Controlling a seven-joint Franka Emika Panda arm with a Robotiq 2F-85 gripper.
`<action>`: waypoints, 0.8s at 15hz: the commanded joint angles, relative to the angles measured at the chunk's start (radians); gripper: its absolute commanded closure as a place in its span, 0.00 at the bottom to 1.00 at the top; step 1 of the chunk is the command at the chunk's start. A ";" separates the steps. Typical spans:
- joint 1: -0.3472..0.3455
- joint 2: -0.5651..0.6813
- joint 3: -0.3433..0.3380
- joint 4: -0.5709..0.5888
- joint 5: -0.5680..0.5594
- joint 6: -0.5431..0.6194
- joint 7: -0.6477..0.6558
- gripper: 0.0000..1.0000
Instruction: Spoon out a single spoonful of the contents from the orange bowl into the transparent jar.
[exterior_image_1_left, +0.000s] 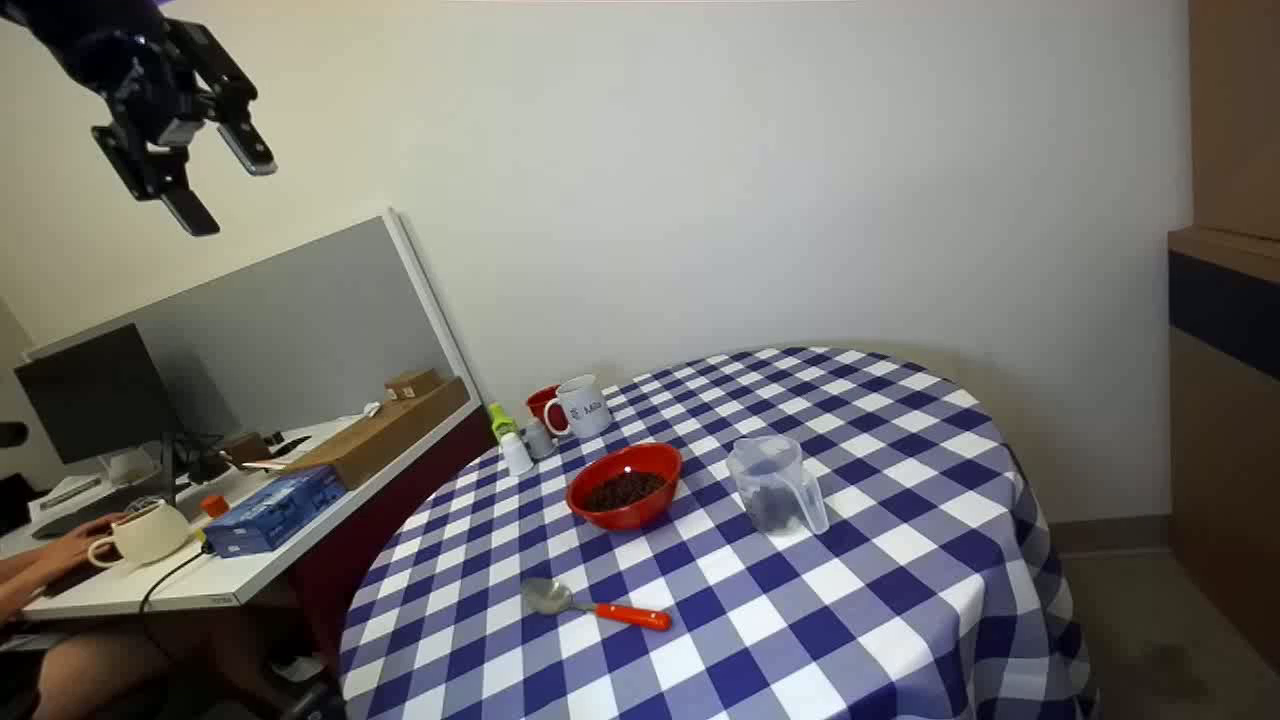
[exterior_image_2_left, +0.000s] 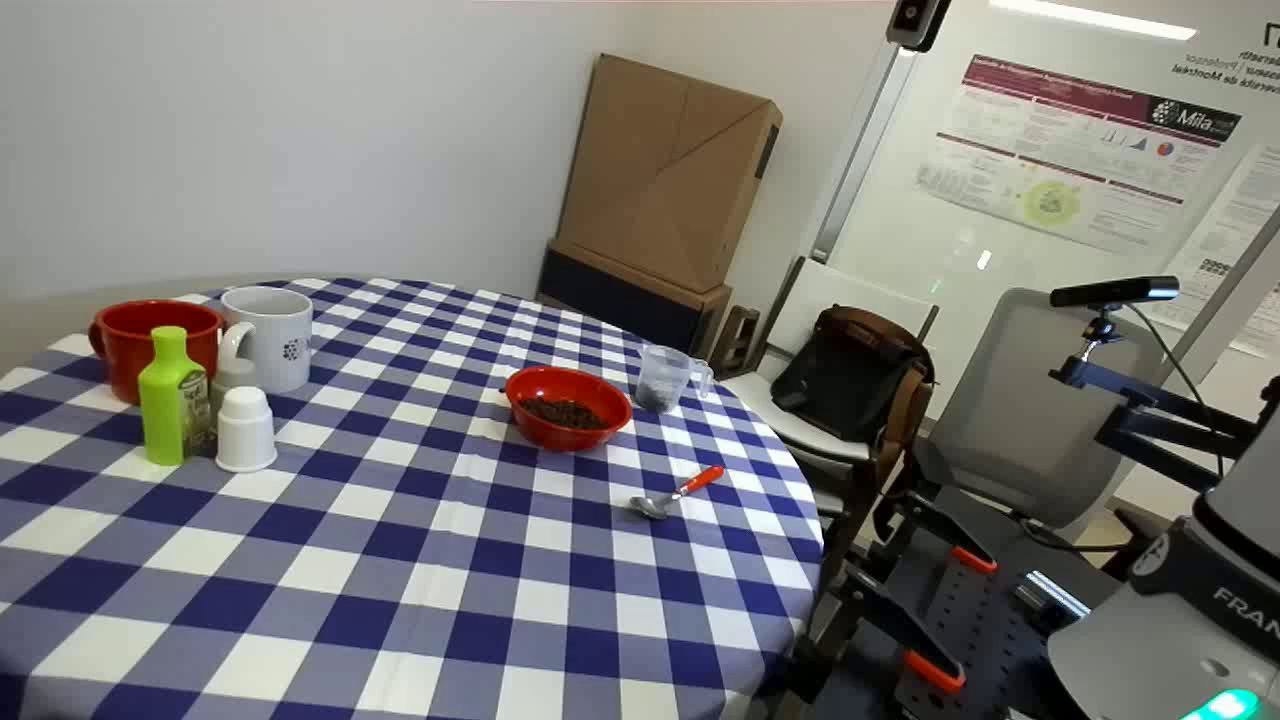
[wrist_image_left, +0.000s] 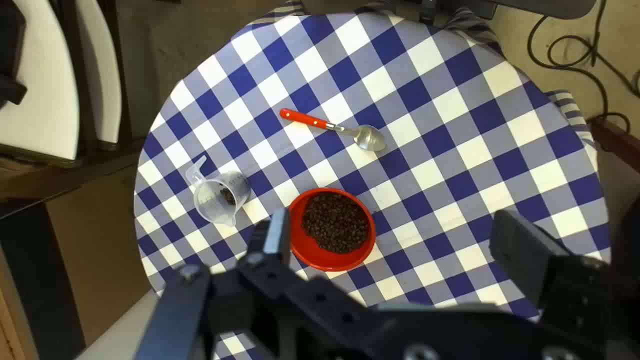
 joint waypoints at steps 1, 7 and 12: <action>0.027 0.005 -0.020 0.003 -0.013 -0.004 0.013 0.00; -0.012 0.015 -0.003 -0.017 0.032 0.032 0.222 0.00; -0.061 0.018 -0.037 -0.107 0.075 0.105 0.399 0.00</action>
